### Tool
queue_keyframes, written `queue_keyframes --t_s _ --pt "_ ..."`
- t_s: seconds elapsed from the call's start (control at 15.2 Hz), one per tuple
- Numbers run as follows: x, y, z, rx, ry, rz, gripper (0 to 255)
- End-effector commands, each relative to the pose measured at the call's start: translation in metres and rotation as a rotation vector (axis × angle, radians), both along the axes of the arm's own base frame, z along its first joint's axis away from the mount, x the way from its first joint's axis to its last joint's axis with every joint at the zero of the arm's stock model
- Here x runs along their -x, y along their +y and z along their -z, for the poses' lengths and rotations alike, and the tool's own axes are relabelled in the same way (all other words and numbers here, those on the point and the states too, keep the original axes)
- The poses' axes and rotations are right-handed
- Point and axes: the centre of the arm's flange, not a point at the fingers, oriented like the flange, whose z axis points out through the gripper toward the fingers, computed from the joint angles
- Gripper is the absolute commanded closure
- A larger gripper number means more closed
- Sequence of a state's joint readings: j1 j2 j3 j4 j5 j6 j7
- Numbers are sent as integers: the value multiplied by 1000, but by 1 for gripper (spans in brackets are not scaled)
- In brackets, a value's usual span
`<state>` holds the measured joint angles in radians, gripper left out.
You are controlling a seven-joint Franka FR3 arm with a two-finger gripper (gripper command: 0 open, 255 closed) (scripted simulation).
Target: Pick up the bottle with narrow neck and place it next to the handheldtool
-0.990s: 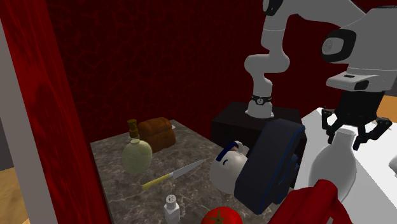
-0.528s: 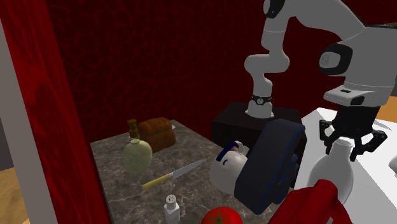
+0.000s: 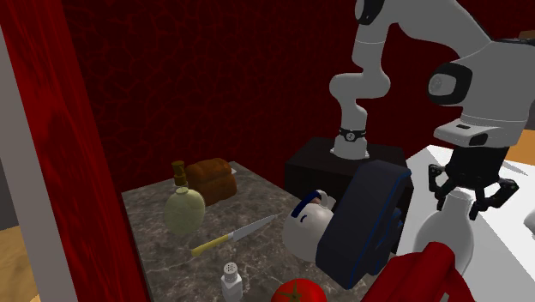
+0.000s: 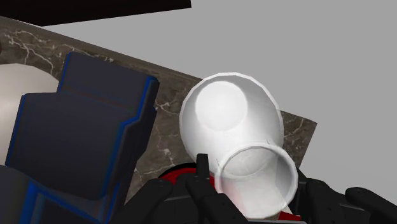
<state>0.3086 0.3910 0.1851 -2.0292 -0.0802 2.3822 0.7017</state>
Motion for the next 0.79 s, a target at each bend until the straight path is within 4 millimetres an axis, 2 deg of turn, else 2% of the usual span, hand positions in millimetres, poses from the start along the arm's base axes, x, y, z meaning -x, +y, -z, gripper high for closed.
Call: queue_keyframes --t_s 0.0,0.33,0.59,0.73 --pt "0 0 0 0 -1 0 0" --pt "0 0 0 0 -1 0 0" --pt "-2 0 -50 0 -1 0 0" --pt "-2 0 -50 0 -1 0 0"
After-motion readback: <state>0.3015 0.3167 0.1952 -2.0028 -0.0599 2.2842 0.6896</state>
